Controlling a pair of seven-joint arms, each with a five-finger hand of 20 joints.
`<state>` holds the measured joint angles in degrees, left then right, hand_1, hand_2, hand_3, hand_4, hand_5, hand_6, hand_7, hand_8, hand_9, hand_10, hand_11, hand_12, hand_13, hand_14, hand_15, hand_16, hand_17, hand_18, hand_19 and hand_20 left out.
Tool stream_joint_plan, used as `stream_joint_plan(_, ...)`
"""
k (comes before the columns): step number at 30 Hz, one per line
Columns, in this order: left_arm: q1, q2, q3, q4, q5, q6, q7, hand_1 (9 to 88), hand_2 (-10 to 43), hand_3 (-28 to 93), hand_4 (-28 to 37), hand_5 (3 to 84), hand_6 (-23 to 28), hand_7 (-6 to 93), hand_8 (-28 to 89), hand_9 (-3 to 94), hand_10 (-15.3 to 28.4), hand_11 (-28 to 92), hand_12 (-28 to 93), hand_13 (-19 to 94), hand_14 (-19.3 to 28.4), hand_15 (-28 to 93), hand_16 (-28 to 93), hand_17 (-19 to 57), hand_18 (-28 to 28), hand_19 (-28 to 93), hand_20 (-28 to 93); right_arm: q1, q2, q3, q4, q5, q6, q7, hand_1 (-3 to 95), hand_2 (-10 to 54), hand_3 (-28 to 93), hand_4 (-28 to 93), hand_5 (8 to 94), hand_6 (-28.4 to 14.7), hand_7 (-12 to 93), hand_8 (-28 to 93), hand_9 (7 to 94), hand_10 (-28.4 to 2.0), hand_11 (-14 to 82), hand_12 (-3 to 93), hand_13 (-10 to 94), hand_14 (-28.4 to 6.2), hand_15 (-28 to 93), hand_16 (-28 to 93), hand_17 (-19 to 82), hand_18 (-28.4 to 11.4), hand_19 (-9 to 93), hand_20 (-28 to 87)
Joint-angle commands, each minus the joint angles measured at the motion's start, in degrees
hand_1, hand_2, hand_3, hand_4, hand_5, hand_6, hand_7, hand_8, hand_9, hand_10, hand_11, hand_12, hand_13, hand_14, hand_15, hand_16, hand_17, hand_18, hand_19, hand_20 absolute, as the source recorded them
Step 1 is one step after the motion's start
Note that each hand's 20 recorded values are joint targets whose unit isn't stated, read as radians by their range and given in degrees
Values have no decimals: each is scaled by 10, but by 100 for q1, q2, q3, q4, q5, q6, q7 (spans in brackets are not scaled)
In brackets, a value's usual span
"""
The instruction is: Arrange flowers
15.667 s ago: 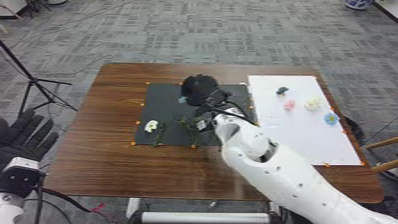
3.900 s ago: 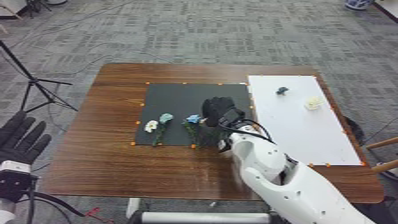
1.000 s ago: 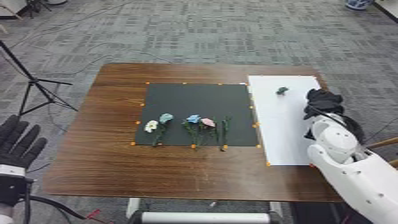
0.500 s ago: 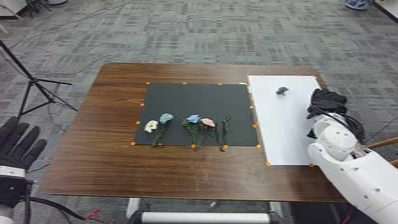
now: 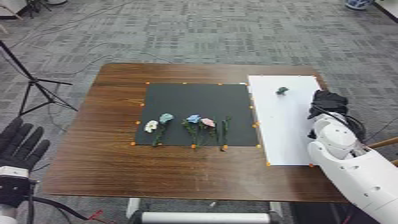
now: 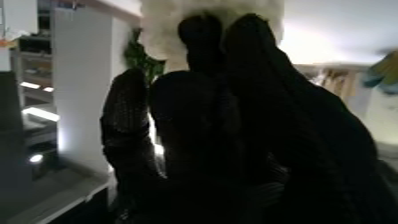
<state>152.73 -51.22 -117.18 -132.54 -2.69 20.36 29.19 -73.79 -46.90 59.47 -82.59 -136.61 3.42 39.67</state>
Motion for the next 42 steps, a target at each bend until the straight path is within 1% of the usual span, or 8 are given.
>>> stream_joint_plan(1,81,-56,-17,-63,40,20,9,241,183,700,-283,356,81,109,-77,295,122,149,119,214,124,239,-24,-36,101,171,125,-303,114,-51,-93,-278,927,185,672,-95,633,-283,864,6,155,0,895,-78,82,411,788,-42,567,474,352,-222,753,397)
stream_joint_plan(10,81,-32,-85,-72,81,33,-56,240,183,701,-283,356,82,109,-76,293,122,149,118,214,125,243,-26,-36,101,172,125,-877,371,284,-1007,-16,2525,-122,559,-95,620,-282,919,-10,162,-17,907,-111,151,349,825,-57,562,418,380,-239,743,390)
stream_joint_plan(18,42,29,-46,-62,41,61,-13,240,184,700,-283,356,81,111,-77,292,123,151,119,214,124,243,-26,-36,101,173,125,-767,374,339,-2055,1737,2482,-1133,560,-95,637,-280,906,-14,158,-6,890,-109,156,356,810,-58,567,427,370,-231,732,387)
stream_joint_plan(21,45,44,-14,-65,12,53,28,240,184,700,-283,355,80,112,-77,292,123,150,119,214,124,243,-27,-37,101,173,125,-593,363,197,-2173,1639,2163,-1414,563,-95,645,-280,898,-13,153,-1,884,-104,149,365,801,-62,574,430,360,-229,730,389)
stream_joint_plan(24,28,70,20,-60,13,42,58,239,184,701,-283,355,80,112,-77,292,123,149,119,214,124,243,-27,-37,101,173,125,-709,360,466,-2425,436,798,-1057,552,-95,658,-277,869,-16,134,8,861,-102,123,380,770,-72,600,426,335,-228,729,399)
stream_joint_plan(30,86,-10,-25,-76,44,49,72,239,184,701,-283,355,80,112,-77,292,123,149,119,214,124,242,-27,-37,101,174,125,-1686,602,1465,-3132,113,-735,-760,443,-95,742,-275,683,-44,106,-110,671,-152,171,193,661,-104,693,372,268,-236,725,401)
stream_joint_plan(38,222,22,-92,-93,-53,36,189,239,184,701,-283,355,79,113,-77,294,123,150,119,215,124,242,-27,-36,101,173,123,-2391,514,2163,-3308,388,-1607,-886,356,-95,695,-282,561,-91,66,-95,517,-207,79,148,592,-135,717,309,239,-255,724,399)
stream_joint_plan(42,175,23,-52,-61,95,23,74,239,184,701,-283,354,79,113,-77,294,123,150,118,215,124,241,-27,-37,102,174,124,-2338,413,1911,-3090,187,-1714,-1093,342,-95,680,-283,524,-94,55,-91,479,-191,75,150,571,-148,737,312,231,-262,726,403)
